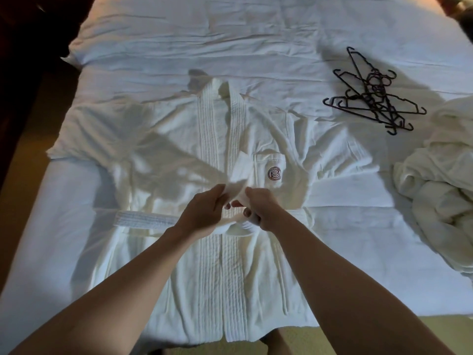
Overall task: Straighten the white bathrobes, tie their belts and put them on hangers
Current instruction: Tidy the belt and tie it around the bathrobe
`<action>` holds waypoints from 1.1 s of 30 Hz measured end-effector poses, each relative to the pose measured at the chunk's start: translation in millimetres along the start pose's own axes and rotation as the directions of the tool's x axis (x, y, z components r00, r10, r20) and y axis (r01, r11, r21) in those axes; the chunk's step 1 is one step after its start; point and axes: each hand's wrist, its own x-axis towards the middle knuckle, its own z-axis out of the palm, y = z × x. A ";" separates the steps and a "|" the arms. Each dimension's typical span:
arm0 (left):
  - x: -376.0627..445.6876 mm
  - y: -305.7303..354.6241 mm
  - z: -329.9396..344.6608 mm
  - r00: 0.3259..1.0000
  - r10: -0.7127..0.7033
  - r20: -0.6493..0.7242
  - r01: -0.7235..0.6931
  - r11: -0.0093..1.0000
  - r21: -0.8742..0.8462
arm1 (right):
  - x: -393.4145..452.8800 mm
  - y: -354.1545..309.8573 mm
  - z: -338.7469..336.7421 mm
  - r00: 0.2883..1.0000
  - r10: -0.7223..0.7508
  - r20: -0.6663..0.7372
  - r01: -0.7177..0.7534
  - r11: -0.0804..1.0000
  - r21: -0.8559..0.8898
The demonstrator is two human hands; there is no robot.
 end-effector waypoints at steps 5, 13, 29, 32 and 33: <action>3.0 5.0 -0.8 0.995 0.000 0.100 -0.019 0.982 0.188 | -23.2 -6.2 -2.7 0.936 -0.063 0.347 -0.007 0.980 0.197; -0.7 1.8 1.7 0.964 -0.265 -0.006 0.256 0.936 -0.242 | 8.0 7.8 1.5 0.978 -0.203 -0.043 0.200 0.861 0.468; 2.4 -28.3 -15.3 0.787 -0.514 0.342 0.609 0.555 -0.567 | 7.3 37.9 7.0 0.371 -0.893 0.256 0.588 0.012 -0.809; 8.6 -32.8 -13.5 0.751 -0.508 0.423 0.660 0.552 -0.509 | 11.0 43.1 16.0 0.404 -0.903 0.143 0.553 0.117 -0.825; 11.5 -33.2 -14.5 0.724 -0.498 0.478 0.690 0.498 -0.525 | 11.3 45.2 19.1 0.411 -0.906 0.105 0.547 0.153 -0.823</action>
